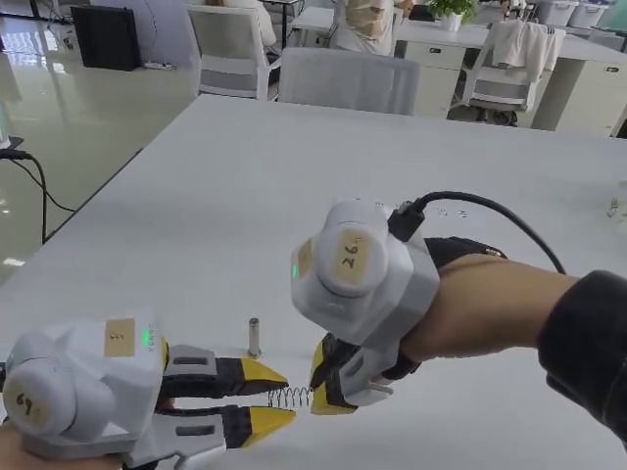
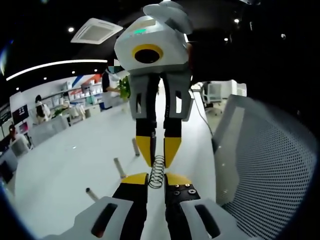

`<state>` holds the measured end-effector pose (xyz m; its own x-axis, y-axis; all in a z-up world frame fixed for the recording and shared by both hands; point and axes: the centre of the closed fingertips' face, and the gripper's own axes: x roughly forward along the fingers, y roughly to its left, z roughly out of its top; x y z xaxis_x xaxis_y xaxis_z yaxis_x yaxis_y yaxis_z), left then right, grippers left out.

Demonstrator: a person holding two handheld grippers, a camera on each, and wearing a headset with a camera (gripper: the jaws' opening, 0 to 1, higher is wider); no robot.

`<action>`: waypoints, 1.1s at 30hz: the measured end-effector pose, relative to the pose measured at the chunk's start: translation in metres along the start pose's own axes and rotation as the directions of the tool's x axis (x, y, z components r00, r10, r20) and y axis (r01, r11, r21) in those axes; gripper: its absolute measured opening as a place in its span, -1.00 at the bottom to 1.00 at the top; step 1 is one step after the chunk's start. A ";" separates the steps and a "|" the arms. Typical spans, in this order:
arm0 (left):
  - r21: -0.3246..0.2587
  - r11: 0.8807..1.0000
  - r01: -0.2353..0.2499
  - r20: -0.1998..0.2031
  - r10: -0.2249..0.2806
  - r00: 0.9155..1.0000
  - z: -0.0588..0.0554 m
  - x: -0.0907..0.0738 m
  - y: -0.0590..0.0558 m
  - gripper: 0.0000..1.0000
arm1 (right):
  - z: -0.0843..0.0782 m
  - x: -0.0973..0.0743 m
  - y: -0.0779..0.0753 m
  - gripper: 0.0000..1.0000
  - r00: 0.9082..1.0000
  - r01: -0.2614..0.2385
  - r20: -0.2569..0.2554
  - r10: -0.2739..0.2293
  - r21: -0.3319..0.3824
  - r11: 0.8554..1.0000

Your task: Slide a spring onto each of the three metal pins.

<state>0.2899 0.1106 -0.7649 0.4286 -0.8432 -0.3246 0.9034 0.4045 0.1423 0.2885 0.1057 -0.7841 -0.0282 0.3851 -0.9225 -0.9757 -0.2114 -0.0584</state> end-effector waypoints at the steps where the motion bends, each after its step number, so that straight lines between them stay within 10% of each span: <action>1: 0.002 1.000 0.000 -0.002 0.000 1.000 0.000 0.000 0.000 -0.92 | 0.000 0.000 0.001 -0.84 1.000 -0.002 0.000 0.002 0.000 1.000; 33: 0.026 1.000 0.001 -0.041 0.000 0.999 -0.010 0.001 -0.002 -0.95 | 0.033 -0.022 0.006 -0.85 0.998 0.028 0.061 -0.025 -0.046 0.999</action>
<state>0.2882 0.1123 -0.7748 0.4274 -0.8283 -0.3623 0.9040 0.3939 0.1661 0.2758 0.1258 -0.7511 -0.0172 0.4438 -0.8959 -0.9650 -0.2419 -0.1013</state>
